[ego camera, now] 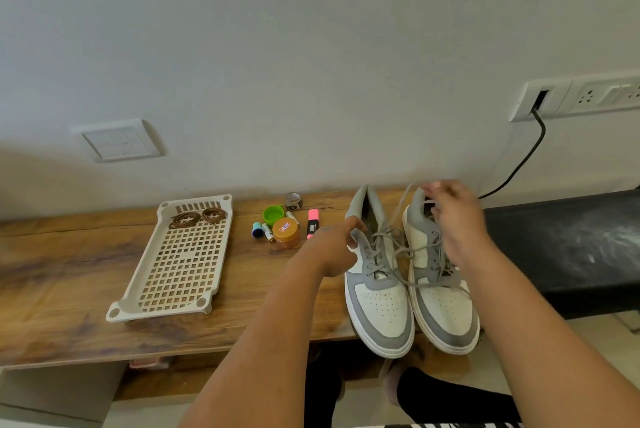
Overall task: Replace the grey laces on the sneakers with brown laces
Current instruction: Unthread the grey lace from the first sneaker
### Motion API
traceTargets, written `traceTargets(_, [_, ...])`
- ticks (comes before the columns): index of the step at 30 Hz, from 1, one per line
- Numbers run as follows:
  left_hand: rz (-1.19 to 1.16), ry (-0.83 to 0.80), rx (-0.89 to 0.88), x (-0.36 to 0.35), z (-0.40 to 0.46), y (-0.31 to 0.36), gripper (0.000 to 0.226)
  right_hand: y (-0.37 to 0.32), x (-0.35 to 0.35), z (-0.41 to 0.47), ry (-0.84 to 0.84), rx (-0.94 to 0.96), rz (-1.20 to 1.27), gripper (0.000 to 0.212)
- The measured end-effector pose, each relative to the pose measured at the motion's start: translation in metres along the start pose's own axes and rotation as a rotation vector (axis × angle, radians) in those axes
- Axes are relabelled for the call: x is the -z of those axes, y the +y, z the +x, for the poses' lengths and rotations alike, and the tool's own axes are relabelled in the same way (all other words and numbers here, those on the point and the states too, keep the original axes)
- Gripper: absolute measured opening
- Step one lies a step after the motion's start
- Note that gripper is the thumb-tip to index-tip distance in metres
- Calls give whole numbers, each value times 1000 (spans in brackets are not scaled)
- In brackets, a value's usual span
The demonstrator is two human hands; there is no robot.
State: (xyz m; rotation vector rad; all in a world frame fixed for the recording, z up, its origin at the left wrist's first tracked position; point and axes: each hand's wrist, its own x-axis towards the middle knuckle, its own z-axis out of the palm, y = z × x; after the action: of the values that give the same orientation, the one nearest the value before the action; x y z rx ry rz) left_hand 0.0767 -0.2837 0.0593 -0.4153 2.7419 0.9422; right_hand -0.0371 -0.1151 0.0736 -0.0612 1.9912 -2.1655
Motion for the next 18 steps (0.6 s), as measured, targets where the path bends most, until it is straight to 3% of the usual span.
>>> traceTargets(2, [12,13,1,-1,1,-1,55,-12,11,2,22,-55,302,22])
traceTargets(4, [-2,36,1,-2,3,0,44,-21,22,-2,-16,-43,317,28])
traceTargets(7, [12,87,19,-8,6,3,34,-27,32,-9,-253,-23,-240,27])
traceTargets(10, [139,183,67,-20,11,8,38,-30,31,-18,-724,-168,-869,15])
traceTargets(12, [215,243,68,-28,11,11,48,-29,23,-23,-855,-220,-1058,17])
traceTargets(15, [155,284,38,-34,17,9,41,-15,8,-22,-607,25,-1111,18])
traceTargets(18, [-232,299,103,-33,22,10,21,2,-2,-20,-428,241,-968,17])
